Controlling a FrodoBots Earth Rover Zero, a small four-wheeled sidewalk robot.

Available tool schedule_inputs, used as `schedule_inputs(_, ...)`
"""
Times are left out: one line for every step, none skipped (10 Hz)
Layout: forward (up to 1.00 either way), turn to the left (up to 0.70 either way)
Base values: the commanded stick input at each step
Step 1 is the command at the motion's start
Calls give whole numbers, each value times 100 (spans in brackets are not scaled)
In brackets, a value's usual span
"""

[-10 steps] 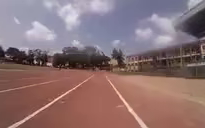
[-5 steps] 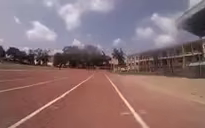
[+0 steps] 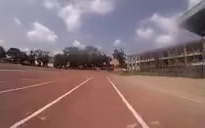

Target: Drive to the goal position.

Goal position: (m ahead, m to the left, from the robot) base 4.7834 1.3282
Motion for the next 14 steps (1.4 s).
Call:
schedule_inputs(70, 0)
schedule_inputs(70, 0)
schedule_inputs(70, 0)
schedule_inputs(70, 0)
schedule_inputs(70, 0)
schedule_inputs(70, 0)
schedule_inputs(70, 0)
schedule_inputs(70, 0)
schedule_inputs(70, 0)
schedule_inputs(70, 0)
schedule_inputs(70, 0)
schedule_inputs(70, 0)
schedule_inputs(70, 0)
schedule_inputs(70, 0)
